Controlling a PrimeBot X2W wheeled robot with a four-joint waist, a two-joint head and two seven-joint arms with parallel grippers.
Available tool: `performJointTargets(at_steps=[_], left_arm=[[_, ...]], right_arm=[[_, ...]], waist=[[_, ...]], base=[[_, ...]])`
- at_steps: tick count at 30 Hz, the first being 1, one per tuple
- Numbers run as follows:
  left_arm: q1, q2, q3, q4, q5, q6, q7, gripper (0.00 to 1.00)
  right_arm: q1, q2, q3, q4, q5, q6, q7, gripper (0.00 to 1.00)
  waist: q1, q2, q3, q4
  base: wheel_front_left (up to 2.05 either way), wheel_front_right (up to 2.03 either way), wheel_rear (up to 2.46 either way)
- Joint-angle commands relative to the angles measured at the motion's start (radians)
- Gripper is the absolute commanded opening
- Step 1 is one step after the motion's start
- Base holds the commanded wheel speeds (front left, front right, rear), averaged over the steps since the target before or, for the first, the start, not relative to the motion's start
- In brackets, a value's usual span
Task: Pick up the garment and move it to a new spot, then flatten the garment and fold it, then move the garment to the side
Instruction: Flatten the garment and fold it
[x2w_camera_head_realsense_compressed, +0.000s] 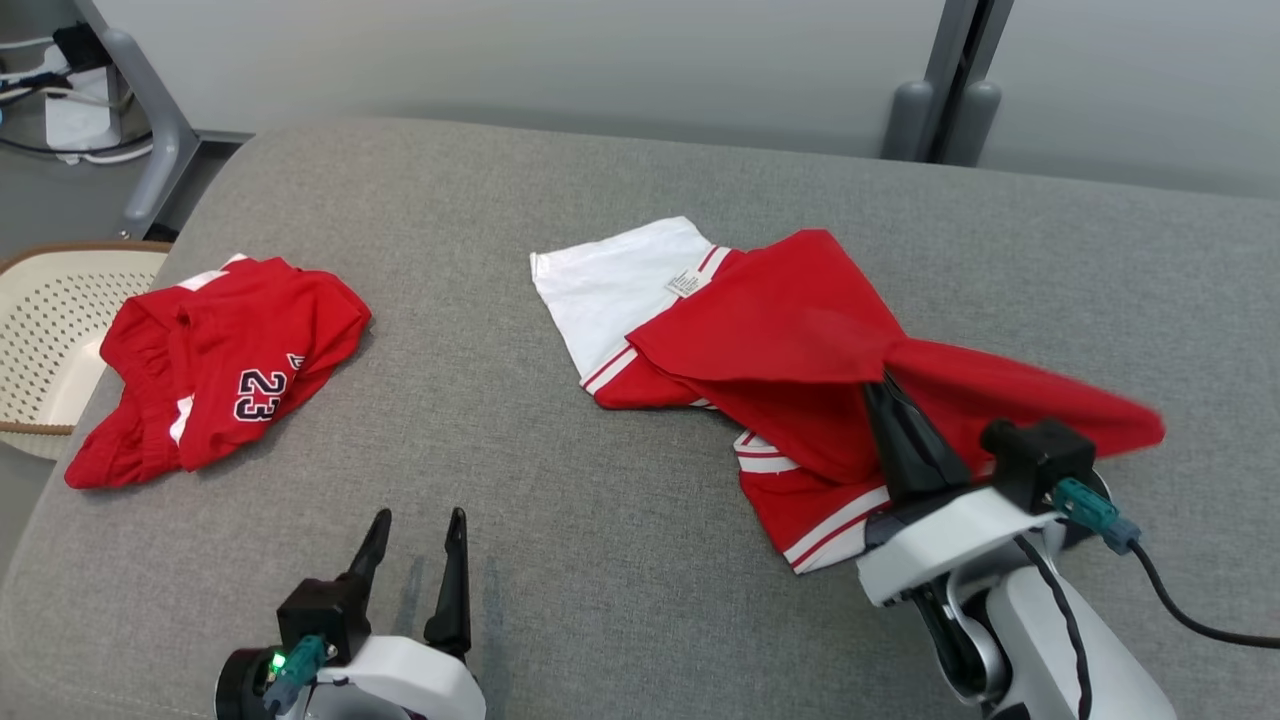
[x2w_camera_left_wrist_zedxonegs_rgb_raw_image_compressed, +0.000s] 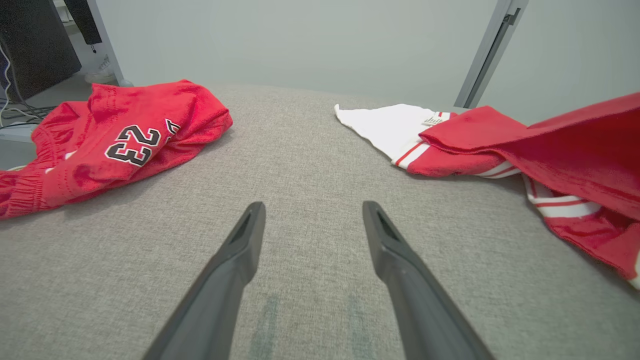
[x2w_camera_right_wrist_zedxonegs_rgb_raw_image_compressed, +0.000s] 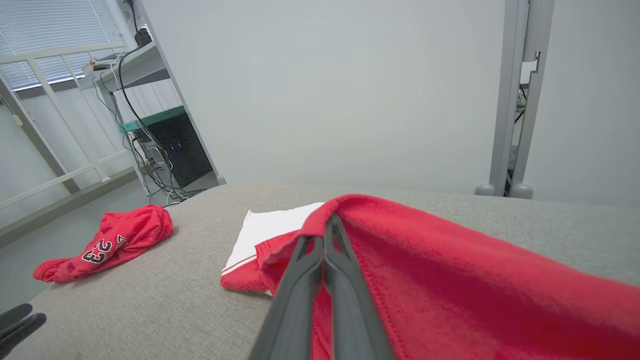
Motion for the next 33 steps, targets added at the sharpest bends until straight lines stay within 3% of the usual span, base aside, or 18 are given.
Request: performJointTargets(at_steps=[1,6,10,13,18,21,24,25,26,27,28,31,33], left_arm=[[0.008,0.004,-0.002,0.004,-0.003,-0.004,0.0,1.0],[0.025,0.004,-0.02,0.022,-0.008,-0.008,0.0,1.0],[0.037,0.004,-0.028,0.033,-0.006,-0.009,0.0,1.0],[0.052,0.004,-0.031,0.041,-0.004,-0.008,0.0,1.0],[0.068,0.004,-0.035,0.057,-0.011,-0.004,0.0,1.0],[0.064,0.004,-0.032,0.063,-0.016,-0.003,0.0,1.0],[0.048,0.003,-0.031,0.064,-0.016,-0.002,0.0,1.0],[0.042,0.004,-0.031,0.065,-0.016,-0.004,0.0,1.0],[0.036,0.004,-0.032,0.066,-0.015,-0.008,0.0,1.0],[0.029,0.004,-0.032,0.067,-0.012,-0.011,0.0,1.0],[0.022,0.004,-0.035,0.067,-0.01,-0.015,0.0,1.0],[0.004,0.004,-0.037,0.065,-0.005,-0.016,0.0,1.0],[-0.001,0.004,-0.036,0.064,-0.003,-0.016,0.0,1.0]], right_arm=[[-0.013,-0.006,0.01,-0.013,0.011,0.0,0.0,0.0],[-0.074,-0.006,0.115,-0.105,0.155,0.0,0.0,0.0],[-0.151,-0.006,0.196,-0.188,0.351,0.0,0.0,0.0],[-0.223,-0.008,0.188,-0.259,0.523,0.0,0.0,0.0],[-0.313,-0.009,-0.022,-0.267,0.671,0.0,0.0,0.0],[-0.332,-0.006,-0.188,-0.147,0.614,0.0,0.0,0.0],[-0.325,-0.006,-0.372,0.016,0.459,0.0,0.0,0.0],[-0.316,-0.005,-0.426,0.069,0.371,0.0,0.0,0.11],[-0.304,-0.004,-0.486,0.141,0.302,0.0,0.0,0.41],[-0.295,-0.018,-0.543,0.194,0.231,0.0,0.0,0.88],[-0.295,-0.042,-0.591,0.23,0.149,0.0,0.0,1.0],[-0.269,-0.051,-0.718,0.301,-0.004,0.001,0.0,1.0],[-0.26,-0.048,-0.748,0.304,-0.041,0.001,0.0,1.0]], waist=[[0.0,-0.0001,-0.012,-0.004],[0.0,-0.0001,-0.049,-0.005],[0.0,-0.0001,-0.076,-0.003],[0.0,-0.0001,-0.087,-0.003],[0.0,-0.0001,-0.086,-0.003],[0.0,-0.0001,-0.071,-0.01],[0.0,-0.0001,-0.048,-0.017],[0.0,-0.0001,-0.039,-0.02],[0.0,-0.0001,-0.029,-0.023],[0.0,-0.0001,-0.02,-0.025],[0.0,-0.0001,-0.011,-0.025],[0.0,-0.0001,0.01,-0.03],[0.0,-0.0001,0.016,-0.033]], base=[[0.0,0.0,0.0],[0.0,0.0,0.0],[0.0,0.0,0.0],[0.0,0.0,0.0],[0.0,0.0,0.0],[0.0,0.0,0.0],[0.0,0.0,0.0],[0.0,0.0,0.0],[0.0,0.0,0.0],[0.0,0.0,0.0],[0.0,0.0,0.0],[0.0,0.0,0.0],[0.0,0.0,0.0]])
